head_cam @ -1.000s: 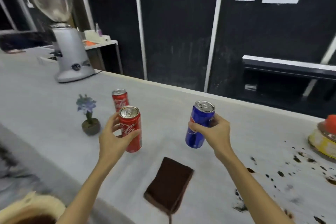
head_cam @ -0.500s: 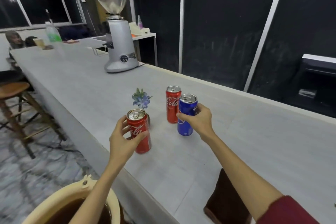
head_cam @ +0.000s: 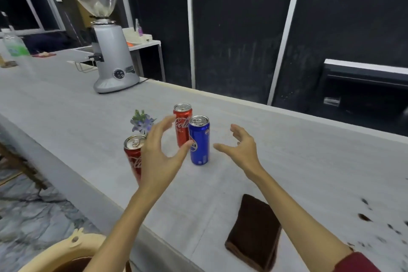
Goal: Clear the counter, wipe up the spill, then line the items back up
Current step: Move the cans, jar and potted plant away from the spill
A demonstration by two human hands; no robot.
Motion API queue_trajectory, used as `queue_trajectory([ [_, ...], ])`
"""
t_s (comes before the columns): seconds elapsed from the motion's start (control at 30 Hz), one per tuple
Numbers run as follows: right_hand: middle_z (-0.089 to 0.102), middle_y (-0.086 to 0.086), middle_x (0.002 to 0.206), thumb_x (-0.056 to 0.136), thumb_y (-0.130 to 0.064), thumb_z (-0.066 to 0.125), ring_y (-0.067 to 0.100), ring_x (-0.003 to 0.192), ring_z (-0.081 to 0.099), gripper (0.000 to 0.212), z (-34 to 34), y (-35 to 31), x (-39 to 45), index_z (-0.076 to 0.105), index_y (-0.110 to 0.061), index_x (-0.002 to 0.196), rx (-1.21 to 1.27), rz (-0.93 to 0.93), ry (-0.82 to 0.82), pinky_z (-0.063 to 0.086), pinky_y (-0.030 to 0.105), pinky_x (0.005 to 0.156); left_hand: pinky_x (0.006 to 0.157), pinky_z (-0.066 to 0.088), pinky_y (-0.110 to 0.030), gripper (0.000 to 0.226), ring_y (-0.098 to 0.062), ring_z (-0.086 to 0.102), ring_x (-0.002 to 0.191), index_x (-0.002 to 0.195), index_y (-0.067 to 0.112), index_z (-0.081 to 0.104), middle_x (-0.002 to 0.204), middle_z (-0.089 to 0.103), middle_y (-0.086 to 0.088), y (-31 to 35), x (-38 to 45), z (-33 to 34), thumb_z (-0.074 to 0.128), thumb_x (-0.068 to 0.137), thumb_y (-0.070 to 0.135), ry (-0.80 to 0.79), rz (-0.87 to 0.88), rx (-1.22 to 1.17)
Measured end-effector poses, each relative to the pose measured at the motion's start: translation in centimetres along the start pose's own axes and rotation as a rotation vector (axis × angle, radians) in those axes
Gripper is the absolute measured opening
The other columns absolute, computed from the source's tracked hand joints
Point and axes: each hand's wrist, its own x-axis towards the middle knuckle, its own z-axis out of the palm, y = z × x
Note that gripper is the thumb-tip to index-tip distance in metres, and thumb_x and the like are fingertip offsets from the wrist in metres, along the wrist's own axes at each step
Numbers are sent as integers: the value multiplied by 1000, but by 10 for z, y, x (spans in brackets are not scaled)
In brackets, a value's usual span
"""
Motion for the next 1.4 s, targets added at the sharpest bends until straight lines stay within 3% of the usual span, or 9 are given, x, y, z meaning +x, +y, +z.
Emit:
queue_trajectory([
  [0.3, 54, 1, 126, 77, -16, 73, 13, 114, 47, 49, -259, 30, -131, 53, -15, 123, -233, -63, 804, 35, 23, 95, 94, 42, -25, 56, -15, 55, 114, 126, 21, 48, 122, 55, 4, 118, -37, 228, 73, 76, 20, -674, -48, -435],
  [0.4, 56, 15, 121, 73, -6, 75, 26, 111, 52, 50, -345, 43, -185, 54, -3, 119, -450, -59, 1135, 33, 11, 91, 95, 37, -25, 65, -18, 48, 123, 133, 19, 43, 134, 49, 1, 174, -63, 314, 73, 76, 21, -838, 9, -481],
  [0.47, 52, 17, 127, 71, -11, 78, 29, 118, 49, 59, -390, 54, -212, 52, -3, 123, -514, 39, 1229, 34, 16, 98, 101, 37, -30, 75, -20, 41, 130, 138, 18, 35, 145, 39, -2, 207, -78, 367, 75, 74, 22, -894, 32, -471],
  [0.53, 46, 12, 136, 69, -20, 80, 26, 127, 42, 72, -421, 67, -231, 46, -8, 131, -473, 163, 1231, 33, 27, 102, 110, 33, -38, 88, -22, 32, 137, 142, 18, 26, 151, 29, -5, 235, -91, 415, 78, 71, 23, -938, 34, -446],
  [0.7, 53, 3, 131, 67, -23, 81, 20, 123, 47, 70, -459, 99, -241, 47, -19, 128, -224, 283, 1076, 38, 24, 93, 109, 33, -44, 118, -24, 30, 138, 145, 25, 8, 151, 26, -5, 279, -112, 500, 87, 57, 22, -1015, -36, -529],
  [0.8, 61, -5, 105, 65, -14, 81, 16, 104, 56, 54, -466, 112, -239, 53, -28, 109, -214, 258, 981, 42, 11, 73, 104, 40, -44, 114, -21, 37, 132, 140, 32, 15, 144, 34, -1, 284, -126, 528, 89, 53, 23, -964, -14, -582],
  [0.93, 66, -4, 98, 60, -5, 83, 18, 94, 62, 52, -470, 117, -240, 61, -23, 103, -194, 233, 1005, 49, 16, 70, 100, 46, -43, 102, -18, 42, 126, 134, 31, 28, 138, 41, 2, 284, -134, 541, 88, 53, 23, -876, -4, -586],
  [1.1, 68, 1, 97, 60, -6, 83, 12, 89, 62, 52, -481, 96, -215, 65, -13, 108, -215, 139, 1004, 45, 14, 72, 89, 45, -29, 97, -11, 43, 115, 132, 32, 30, 130, 43, 8, 267, -114, 515, 87, 55, 19, -787, -74, -619],
  [1.4, 66, -1, 95, 61, -7, 82, 9, 87, 61, 50, -400, 59, -74, 65, -12, 108, -147, -13, 608, 44, 13, 68, 89, 46, -29, 96, -9, 46, 111, 125, 39, 33, 121, 45, 15, 145, -19, 352, 89, 51, 20, -406, -138, -415],
])
